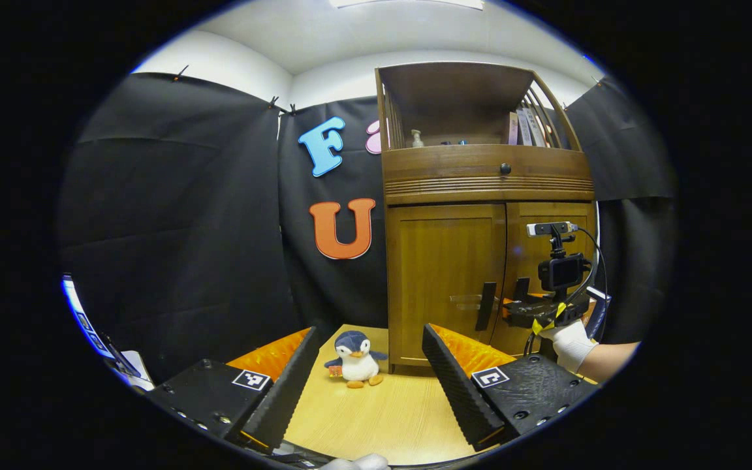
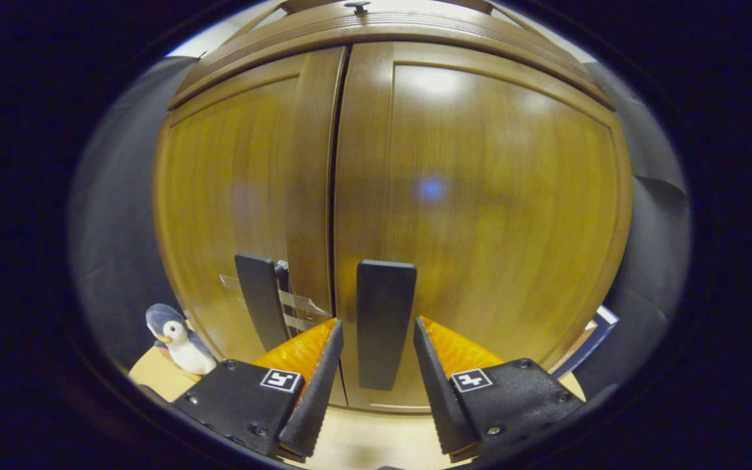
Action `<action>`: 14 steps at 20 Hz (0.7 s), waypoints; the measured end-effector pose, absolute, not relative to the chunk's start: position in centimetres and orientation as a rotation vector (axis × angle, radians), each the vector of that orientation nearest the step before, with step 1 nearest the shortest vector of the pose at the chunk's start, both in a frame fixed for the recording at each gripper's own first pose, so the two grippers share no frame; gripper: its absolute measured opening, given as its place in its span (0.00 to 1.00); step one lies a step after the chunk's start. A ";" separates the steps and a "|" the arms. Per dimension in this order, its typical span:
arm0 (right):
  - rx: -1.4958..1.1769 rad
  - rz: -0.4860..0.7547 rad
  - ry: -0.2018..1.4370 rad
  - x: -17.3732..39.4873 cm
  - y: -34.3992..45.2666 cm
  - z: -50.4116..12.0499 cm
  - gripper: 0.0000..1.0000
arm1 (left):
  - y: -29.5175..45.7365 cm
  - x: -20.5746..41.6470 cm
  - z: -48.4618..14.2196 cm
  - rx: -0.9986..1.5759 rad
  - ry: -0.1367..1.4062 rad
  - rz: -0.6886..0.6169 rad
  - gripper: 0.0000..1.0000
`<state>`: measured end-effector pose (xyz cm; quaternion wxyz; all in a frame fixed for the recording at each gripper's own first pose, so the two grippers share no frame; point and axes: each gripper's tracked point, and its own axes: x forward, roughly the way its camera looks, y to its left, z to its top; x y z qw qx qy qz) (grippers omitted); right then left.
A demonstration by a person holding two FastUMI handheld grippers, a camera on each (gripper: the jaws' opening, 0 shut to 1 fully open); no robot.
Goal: Open the right door of the double-door shoe cabinet with the right hand, and open the left door with the left hand.
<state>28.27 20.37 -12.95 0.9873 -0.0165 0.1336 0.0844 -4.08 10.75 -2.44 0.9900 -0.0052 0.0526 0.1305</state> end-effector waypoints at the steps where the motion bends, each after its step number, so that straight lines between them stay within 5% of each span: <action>1: -0.037 0.162 0.268 28.6 20.2 -13.1 0.68 | 11.0 -4.1 -2.4 -0.013 0.104 0.268 0.96; 6: -0.021 0.143 0.272 28.9 20.3 -13.7 0.39 | 10.9 -3.7 -2.3 -0.031 0.099 0.267 0.96; 14: -0.011 0.217 0.297 27.5 20.0 -13.8 0.28 | 9.6 -3.5 -2.6 -0.060 0.091 0.216 0.96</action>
